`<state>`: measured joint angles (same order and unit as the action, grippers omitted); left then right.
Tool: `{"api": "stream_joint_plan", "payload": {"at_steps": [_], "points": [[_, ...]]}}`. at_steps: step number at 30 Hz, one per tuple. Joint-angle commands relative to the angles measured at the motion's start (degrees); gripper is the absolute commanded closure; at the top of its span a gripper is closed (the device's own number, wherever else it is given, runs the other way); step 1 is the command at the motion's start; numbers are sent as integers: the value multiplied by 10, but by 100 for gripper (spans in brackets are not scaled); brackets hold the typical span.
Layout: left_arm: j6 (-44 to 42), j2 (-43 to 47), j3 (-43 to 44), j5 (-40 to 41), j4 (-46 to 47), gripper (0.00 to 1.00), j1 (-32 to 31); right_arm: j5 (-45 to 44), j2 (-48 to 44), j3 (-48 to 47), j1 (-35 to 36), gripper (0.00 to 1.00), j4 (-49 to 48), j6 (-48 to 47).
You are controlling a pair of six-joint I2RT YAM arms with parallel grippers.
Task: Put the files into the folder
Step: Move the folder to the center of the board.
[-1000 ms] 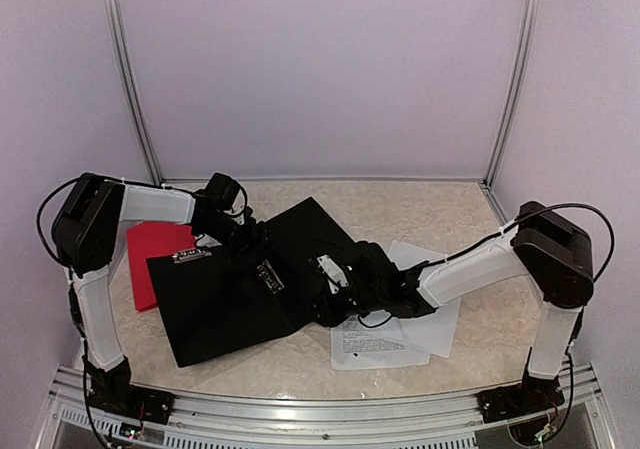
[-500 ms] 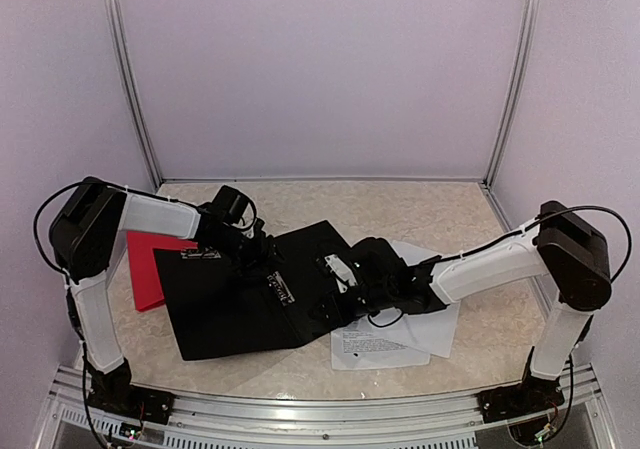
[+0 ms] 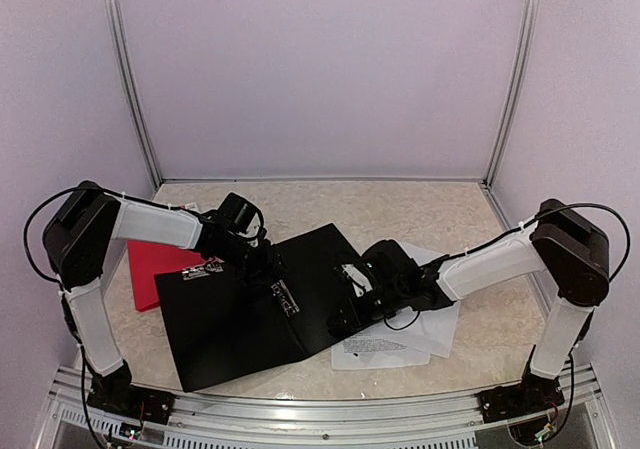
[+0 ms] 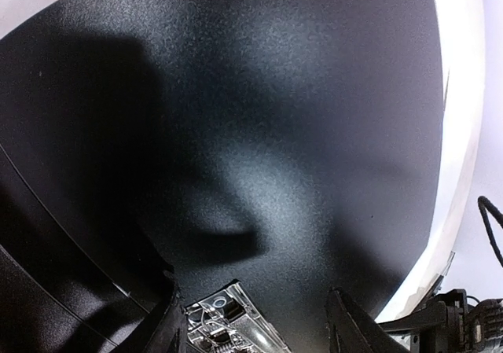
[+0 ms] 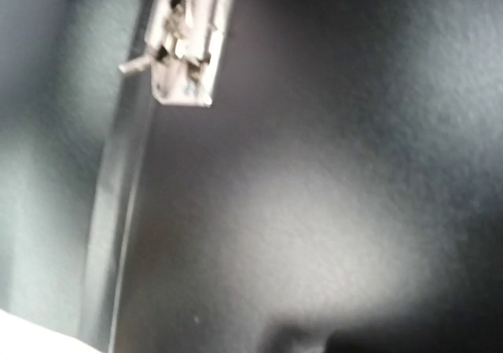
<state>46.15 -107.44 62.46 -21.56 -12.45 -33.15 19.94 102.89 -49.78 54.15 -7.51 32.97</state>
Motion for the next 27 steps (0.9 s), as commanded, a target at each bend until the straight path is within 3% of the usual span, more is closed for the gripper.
{"api": "stream_joint_plan", "payload": {"at_steps": [1,5,14,27], "points": [[12,11,-8,27,-28,42,-14,12,-43,15,-5,68,64,-15],[10,12,-5,29,-30,42,-17,-15,-103,28,-5,64,137,-24],[-3,10,8,37,-43,42,-18,-33,-169,74,2,64,210,-5],[-7,16,2,35,-43,42,-18,-48,-92,49,10,64,192,-26]]}}
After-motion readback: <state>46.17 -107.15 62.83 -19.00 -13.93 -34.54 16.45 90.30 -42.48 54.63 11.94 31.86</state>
